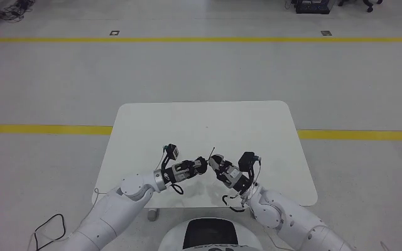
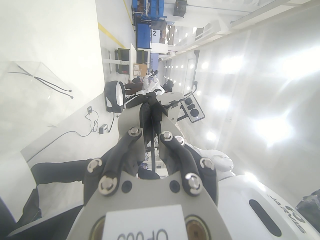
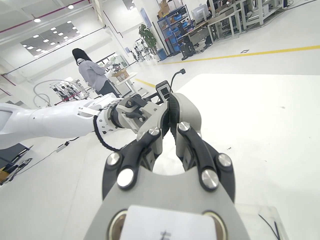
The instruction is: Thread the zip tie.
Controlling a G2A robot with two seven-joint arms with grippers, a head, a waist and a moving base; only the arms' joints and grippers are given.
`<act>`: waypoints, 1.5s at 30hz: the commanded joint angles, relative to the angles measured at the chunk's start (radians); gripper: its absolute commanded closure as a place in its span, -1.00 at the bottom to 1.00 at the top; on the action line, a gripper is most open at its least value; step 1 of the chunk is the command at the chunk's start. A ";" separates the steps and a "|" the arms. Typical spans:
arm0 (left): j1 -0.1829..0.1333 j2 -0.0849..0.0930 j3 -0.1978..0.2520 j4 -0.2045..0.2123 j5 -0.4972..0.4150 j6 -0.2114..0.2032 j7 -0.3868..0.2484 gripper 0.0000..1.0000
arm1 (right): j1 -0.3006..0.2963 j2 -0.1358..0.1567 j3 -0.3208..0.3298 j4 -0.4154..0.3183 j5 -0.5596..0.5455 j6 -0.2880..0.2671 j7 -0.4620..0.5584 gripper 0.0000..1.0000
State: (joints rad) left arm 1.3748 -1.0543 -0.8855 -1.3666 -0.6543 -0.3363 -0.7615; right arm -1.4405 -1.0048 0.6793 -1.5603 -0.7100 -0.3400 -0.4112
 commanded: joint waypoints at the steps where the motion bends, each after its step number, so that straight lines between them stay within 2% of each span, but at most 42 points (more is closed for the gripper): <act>1: 0.000 0.000 0.000 0.000 0.000 0.000 0.000 1.00 | 0.002 0.000 -0.003 0.002 -0.001 0.000 0.001 1.00; 23: 0.000 0.000 0.000 0.000 0.000 0.000 0.000 1.00 | 0.007 0.006 -0.008 0.018 0.010 0.000 0.025 1.00; 24: 0.000 0.000 0.000 0.000 0.000 0.000 0.000 1.00 | 0.006 0.006 -0.008 0.018 0.010 0.000 0.026 0.60; 25: 0.000 0.000 0.000 0.000 0.000 0.000 0.000 1.00 | 0.005 0.007 -0.007 0.018 0.012 0.000 0.025 -1.00; 33: 0.000 0.000 0.000 0.000 0.000 0.000 0.000 1.00 | -0.012 0.023 0.008 0.009 0.012 0.000 0.003 -1.00; 39: 0.000 0.000 0.000 0.000 0.000 0.000 0.000 1.00 | -0.034 0.048 0.028 -0.011 0.012 0.000 -0.018 -1.00; 45: 0.000 0.000 0.000 0.000 0.000 0.000 0.000 1.00 | -0.036 0.050 0.030 -0.013 0.015 0.000 -0.021 -1.00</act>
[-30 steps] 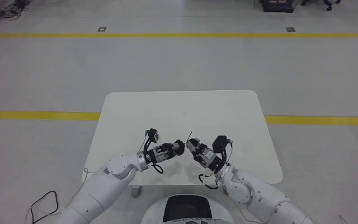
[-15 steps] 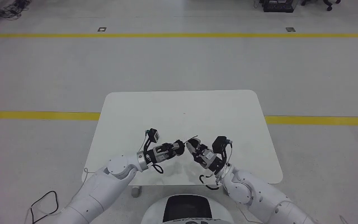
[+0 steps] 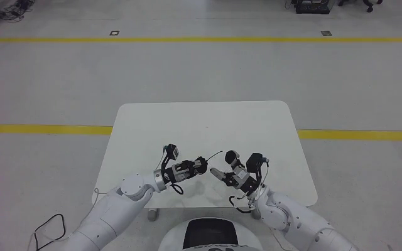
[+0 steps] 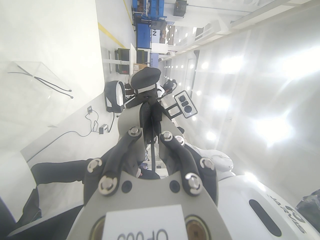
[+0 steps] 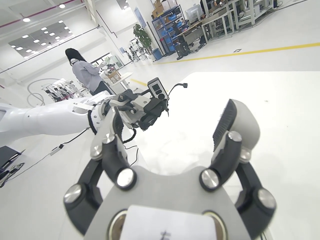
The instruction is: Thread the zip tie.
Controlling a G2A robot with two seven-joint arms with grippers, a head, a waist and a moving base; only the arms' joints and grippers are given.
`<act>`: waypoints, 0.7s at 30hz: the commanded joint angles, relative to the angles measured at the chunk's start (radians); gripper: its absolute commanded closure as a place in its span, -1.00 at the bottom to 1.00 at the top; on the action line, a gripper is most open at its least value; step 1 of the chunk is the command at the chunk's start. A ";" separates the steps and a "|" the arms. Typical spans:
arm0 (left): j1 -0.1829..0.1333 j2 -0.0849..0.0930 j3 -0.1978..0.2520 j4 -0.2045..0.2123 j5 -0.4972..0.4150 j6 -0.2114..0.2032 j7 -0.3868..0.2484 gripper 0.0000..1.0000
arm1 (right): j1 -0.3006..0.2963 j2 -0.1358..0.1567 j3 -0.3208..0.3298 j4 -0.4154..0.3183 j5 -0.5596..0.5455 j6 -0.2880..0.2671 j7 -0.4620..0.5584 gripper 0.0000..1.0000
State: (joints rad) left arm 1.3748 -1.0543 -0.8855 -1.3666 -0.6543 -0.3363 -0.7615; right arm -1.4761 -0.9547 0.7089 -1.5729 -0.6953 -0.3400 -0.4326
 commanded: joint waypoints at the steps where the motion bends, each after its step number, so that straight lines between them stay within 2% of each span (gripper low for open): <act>1: 0.000 0.000 0.000 0.000 0.000 0.000 0.000 1.00 | 0.000 0.000 0.000 0.000 0.000 0.000 0.000 -1.00; 3: 0.002 -0.001 0.002 -0.004 0.001 0.004 0.012 1.00 | 0.000 0.000 0.000 0.000 0.000 0.000 0.000 -1.00; 6: 0.008 -0.002 -0.003 -0.009 -0.042 0.001 -0.002 1.00 | 0.000 0.000 -0.004 -0.029 0.080 0.000 0.027 -1.00; 9: 0.011 0.000 -0.016 0.003 -0.108 0.009 -0.065 1.00 | 0.009 0.015 -0.015 -0.059 0.161 0.000 0.068 -1.00; 17: 0.002 0.001 -0.040 0.050 -0.267 0.038 -0.263 1.00 | 0.061 0.093 -0.044 -0.163 0.398 0.000 0.212 -1.00; 21: -0.006 -0.001 -0.047 0.073 -0.318 0.048 -0.322 1.00 | 0.087 0.127 -0.053 -0.203 0.495 0.000 0.304 -1.00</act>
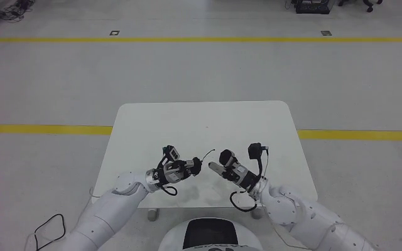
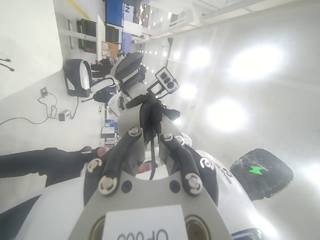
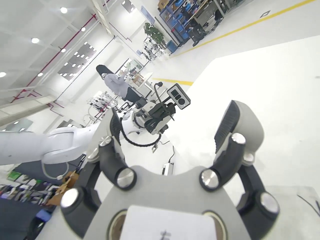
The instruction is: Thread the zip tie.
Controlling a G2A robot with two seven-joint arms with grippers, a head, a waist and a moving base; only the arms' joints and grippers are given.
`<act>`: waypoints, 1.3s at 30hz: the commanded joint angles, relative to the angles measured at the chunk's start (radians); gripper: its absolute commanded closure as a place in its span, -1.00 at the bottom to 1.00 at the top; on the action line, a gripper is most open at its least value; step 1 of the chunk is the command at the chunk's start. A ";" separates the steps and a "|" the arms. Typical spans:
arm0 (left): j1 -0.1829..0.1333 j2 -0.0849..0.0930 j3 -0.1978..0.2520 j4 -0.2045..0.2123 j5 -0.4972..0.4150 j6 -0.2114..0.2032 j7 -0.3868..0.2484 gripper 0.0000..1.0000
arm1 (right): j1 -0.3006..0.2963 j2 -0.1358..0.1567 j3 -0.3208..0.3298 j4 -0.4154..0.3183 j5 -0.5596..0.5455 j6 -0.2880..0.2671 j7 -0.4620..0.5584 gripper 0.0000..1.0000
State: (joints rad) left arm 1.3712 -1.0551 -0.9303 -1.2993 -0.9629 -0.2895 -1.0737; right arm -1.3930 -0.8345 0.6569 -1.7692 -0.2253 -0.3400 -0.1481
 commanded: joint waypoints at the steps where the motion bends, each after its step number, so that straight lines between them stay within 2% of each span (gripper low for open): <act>1: -0.003 -0.001 -0.004 0.010 -0.015 0.002 -0.019 1.00 | 0.009 0.013 -0.001 -0.015 0.050 0.000 0.042 -1.00; 8: -0.005 -0.001 -0.022 0.027 -0.059 0.006 -0.073 1.00 | 0.030 0.042 0.036 -0.048 0.232 0.000 0.237 -1.00; 15: 0.003 0.003 -0.053 0.034 -0.096 0.011 -0.114 1.00 | 0.001 0.031 0.141 -0.057 0.380 0.000 0.466 -1.00; 19: 0.011 0.005 -0.065 0.030 -0.098 0.012 -0.122 1.00 | -0.031 0.007 0.226 -0.048 0.470 0.000 0.634 -1.00; 22: 0.015 0.005 -0.071 0.026 -0.102 0.014 -0.128 1.00 | -0.062 -0.022 0.300 -0.029 0.526 0.000 0.756 -1.00; 27: 0.018 0.004 -0.075 0.025 -0.108 0.020 -0.141 1.00 | -0.110 -0.088 0.421 0.011 0.595 0.000 0.947 -1.00; 33: 0.016 0.000 -0.069 0.032 -0.119 0.032 -0.154 1.00 | -0.146 -0.178 0.529 0.068 0.659 0.000 1.154 -1.00; 39: 0.013 -0.002 -0.065 0.038 -0.112 0.033 -0.149 1.00 | -0.147 -0.183 0.534 0.072 0.663 0.000 1.166 -1.00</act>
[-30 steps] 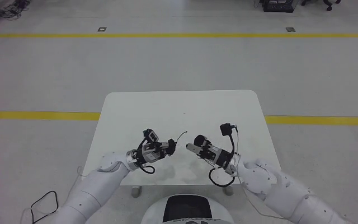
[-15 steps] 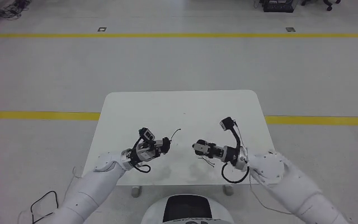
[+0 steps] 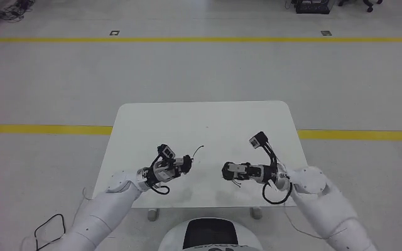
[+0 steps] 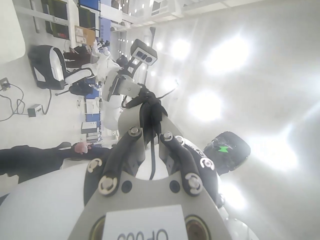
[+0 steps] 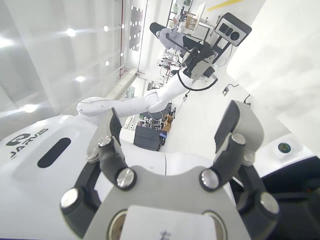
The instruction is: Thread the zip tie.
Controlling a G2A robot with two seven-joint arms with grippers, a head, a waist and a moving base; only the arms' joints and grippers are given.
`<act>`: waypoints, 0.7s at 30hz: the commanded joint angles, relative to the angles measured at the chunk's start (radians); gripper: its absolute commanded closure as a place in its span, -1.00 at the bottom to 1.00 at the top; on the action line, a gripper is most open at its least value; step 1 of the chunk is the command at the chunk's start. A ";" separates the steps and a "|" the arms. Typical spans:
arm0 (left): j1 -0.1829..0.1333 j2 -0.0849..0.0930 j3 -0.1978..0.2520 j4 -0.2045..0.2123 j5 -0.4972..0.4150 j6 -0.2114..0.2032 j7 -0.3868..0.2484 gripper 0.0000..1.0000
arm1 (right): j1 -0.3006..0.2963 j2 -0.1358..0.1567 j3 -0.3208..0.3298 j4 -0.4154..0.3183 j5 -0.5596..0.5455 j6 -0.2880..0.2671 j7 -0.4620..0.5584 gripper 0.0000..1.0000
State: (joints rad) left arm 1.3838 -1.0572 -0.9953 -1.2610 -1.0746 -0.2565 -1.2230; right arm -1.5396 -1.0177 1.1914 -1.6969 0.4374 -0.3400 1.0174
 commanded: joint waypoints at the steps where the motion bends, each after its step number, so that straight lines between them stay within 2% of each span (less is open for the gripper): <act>1: 0.000 0.000 0.000 0.000 0.000 0.000 0.000 1.00 | 0.000 0.000 0.000 0.000 0.000 0.000 0.000 -1.00; 4: 0.001 -0.001 0.002 -0.006 -0.008 0.004 0.000 1.00 | 0.000 0.000 0.000 0.000 0.000 0.000 0.000 -1.00; 5: 0.007 -0.004 0.007 -0.021 -0.041 0.022 -0.004 1.00 | 0.000 0.000 0.000 0.000 0.000 0.000 0.000 -1.00; 6: 0.010 -0.006 0.009 -0.025 -0.065 0.033 -0.019 1.00 | -0.003 -0.001 -0.004 -0.001 0.011 0.006 -0.007 -1.00; 8: 0.010 -0.011 0.019 -0.030 -0.071 0.009 -0.040 1.00 | 0.006 -0.003 -0.010 0.015 0.026 0.023 -0.009 -1.00; 10: 0.012 -0.020 0.039 -0.042 -0.130 0.028 -0.095 1.00 | 0.011 -0.006 -0.024 0.034 0.070 0.030 0.009 -1.00; 12: 0.001 -0.030 0.060 -0.027 -0.169 0.038 -0.145 1.00 | 0.028 -0.009 -0.033 0.066 0.112 0.024 0.041 -1.00; 14: -0.010 -0.040 0.081 -0.014 -0.185 0.034 -0.167 1.00 | 0.039 -0.013 -0.045 0.091 0.169 0.019 0.072 -1.00; 17: -0.026 -0.057 0.118 -0.007 -0.224 0.039 -0.167 1.00 | 0.056 -0.019 -0.061 0.130 0.229 0.007 0.106 -1.00; 21: -0.049 -0.075 0.152 0.039 -0.244 0.037 -0.167 1.00 | 0.069 -0.030 -0.075 0.160 0.278 0.000 0.107 -1.00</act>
State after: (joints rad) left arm 1.3395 -1.1287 -0.8489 -1.2301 -1.3135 -0.2169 -1.3899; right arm -1.4717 -1.0457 1.1175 -1.5390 0.7133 -0.3404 1.1280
